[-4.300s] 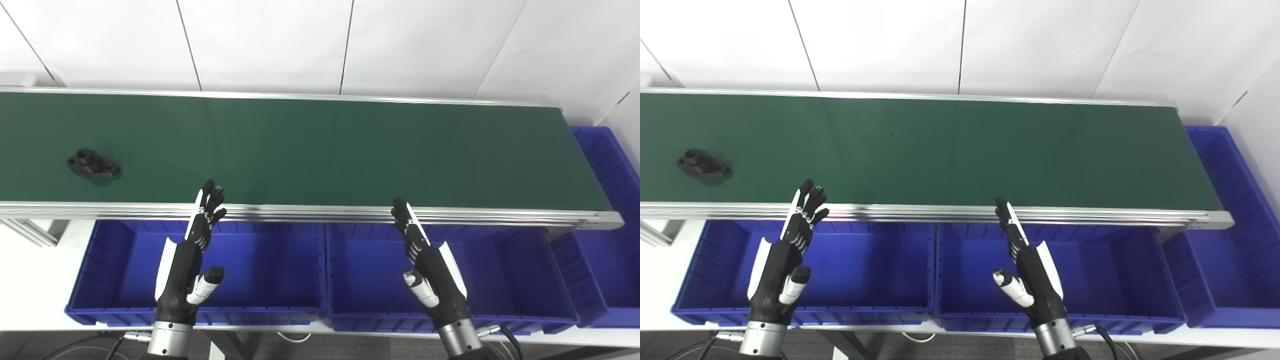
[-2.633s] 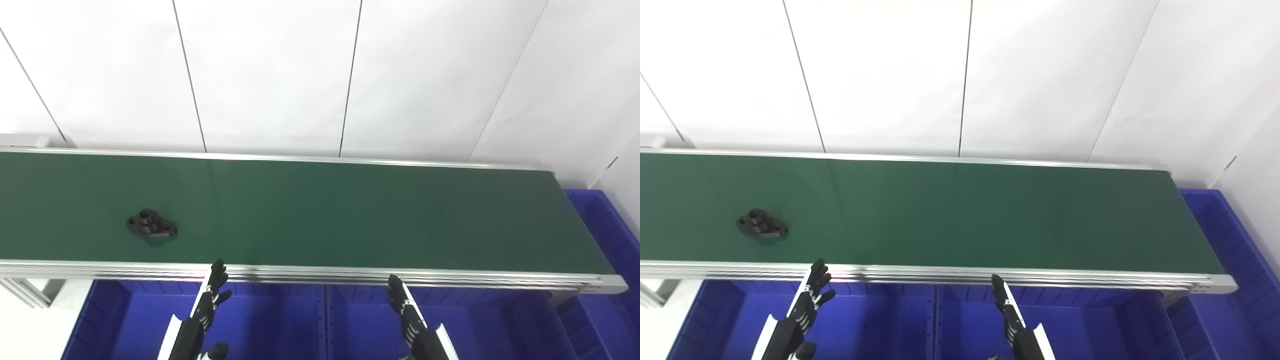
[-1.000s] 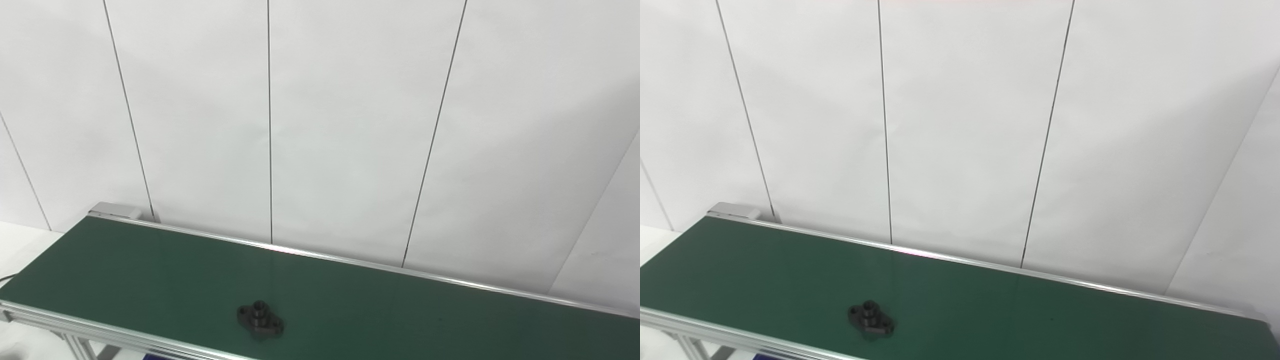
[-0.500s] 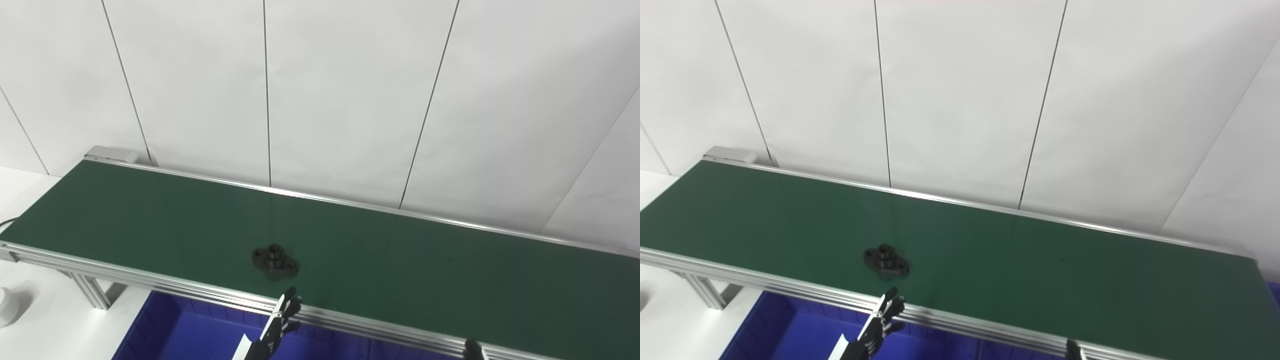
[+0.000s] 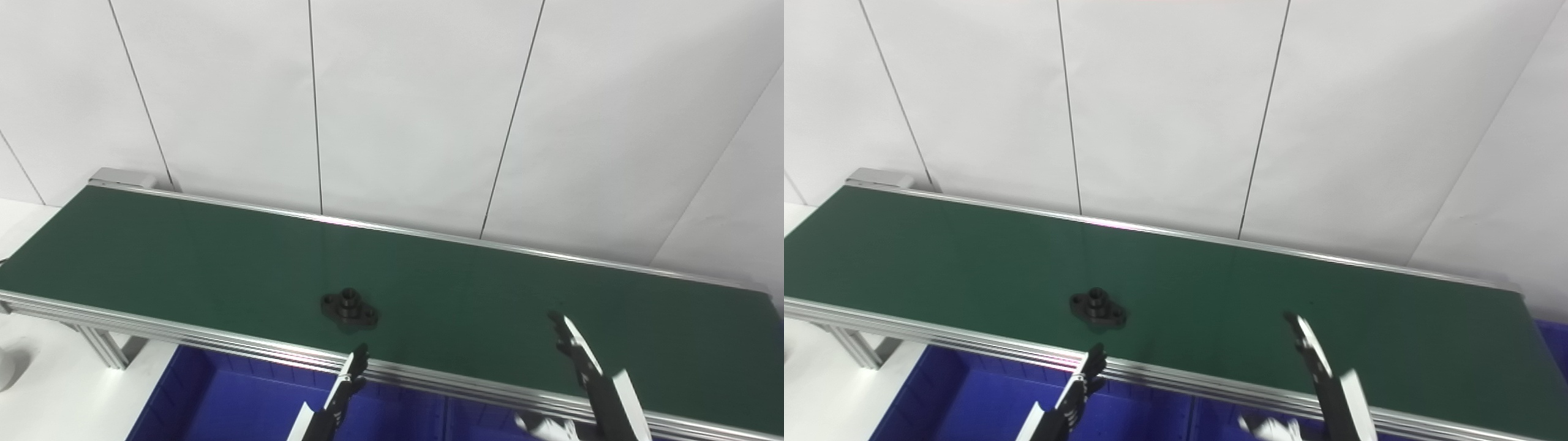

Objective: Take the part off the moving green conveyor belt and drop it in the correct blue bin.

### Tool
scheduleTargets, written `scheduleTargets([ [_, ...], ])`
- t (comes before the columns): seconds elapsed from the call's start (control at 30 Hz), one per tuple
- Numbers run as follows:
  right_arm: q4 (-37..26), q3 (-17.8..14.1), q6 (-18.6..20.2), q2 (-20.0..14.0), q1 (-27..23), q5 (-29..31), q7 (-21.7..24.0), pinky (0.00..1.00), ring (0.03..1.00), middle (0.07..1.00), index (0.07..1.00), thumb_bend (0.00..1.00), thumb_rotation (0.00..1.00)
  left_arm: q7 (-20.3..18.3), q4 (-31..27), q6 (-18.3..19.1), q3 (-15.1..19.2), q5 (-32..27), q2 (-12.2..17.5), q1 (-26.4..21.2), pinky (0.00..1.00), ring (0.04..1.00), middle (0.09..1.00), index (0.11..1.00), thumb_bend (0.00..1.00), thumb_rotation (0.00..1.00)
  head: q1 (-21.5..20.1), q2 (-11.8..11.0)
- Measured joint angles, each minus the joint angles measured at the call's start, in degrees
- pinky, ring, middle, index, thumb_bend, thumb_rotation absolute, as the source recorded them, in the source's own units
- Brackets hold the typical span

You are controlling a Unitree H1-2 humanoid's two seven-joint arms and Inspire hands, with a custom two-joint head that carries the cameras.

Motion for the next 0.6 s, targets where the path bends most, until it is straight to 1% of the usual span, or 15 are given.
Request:
scheduleTargets([
  [0.1, -1.3, 1.9, 6.1, 0.8, -3.0, -4.8, 0.9, 0.85, 0.936, 0.952, 0.927, 0.96, 0.58, -0.5, 0.0, 0.0, -0.4, -0.2, 0.0, 0.2, 0.95, 0.996, 1.0, 1.0, 1.0, 0.99, -0.1, -0.1],
  [0.17, -1.4, 3.2, 9.1, 1.3, -4.8, -7.9, 1.2, 0.84, 0.932, 0.945, 0.924, 0.96, 0.57, -0.7, 0.0, 0.0, -0.5, -0.3, 0.0, 0.2, 0.96, 0.997, 1.0, 1.0, 1.0, 0.99, -0.4, 0.0],
  [0.3, -0.7, 5.7, 13.2, 1.7, -8.7, -13.3, 1.4, 0.83, 0.911, 0.93, 0.909, 0.97, 0.55, -1.3, 0.0, 0.0, -0.5, -0.4, -0.2, 0.3, 0.97, 1.0, 1.0, 1.0, 1.0, 0.98, -0.7, 0.0],
  [0.43, 2.6, 8.1, 15.6, 2.8, -13.5, -18.8, 0.9, 0.82, 0.895, 0.922, 0.903, 0.99, 0.54, -1.8, 0.0, 0.0, -0.5, -0.4, -0.2, 0.3, 0.97, 1.0, 1.0, 1.0, 1.0, 0.99, -1.1, 0.0],
  [0.5, 4.2, 9.5, 16.0, 3.3, -15.3, -21.1, 0.5, 0.82, 0.894, 0.922, 0.906, 0.99, 0.53, -2.1, 0.0, 0.0, -0.4, -0.4, -0.3, 0.3, 0.96, 0.998, 1.0, 1.0, 1.0, 0.99, -1.2, 0.0],
  [0.57, 5.7, 10.2, 16.1, 4.1, -16.2, -22.3, 0.1, 0.79, 0.866, 0.9, 0.887, 1.0, 0.49, -2.3, 0.0, 0.0, -0.3, -0.4, -0.4, 0.4, 0.96, 0.998, 1.0, 1.0, 1.0, 0.99, -1.4, 0.1],
  [0.6, 6.5, 10.6, 16.2, 4.5, -16.7, -23.1, -0.4, 0.78, 0.862, 0.896, 0.885, 1.0, 0.48, -2.3, -0.1, 0.0, -0.2, -0.4, -0.4, 0.5, 0.96, 0.998, 1.0, 1.0, 1.0, 0.99, -1.4, 0.1],
])
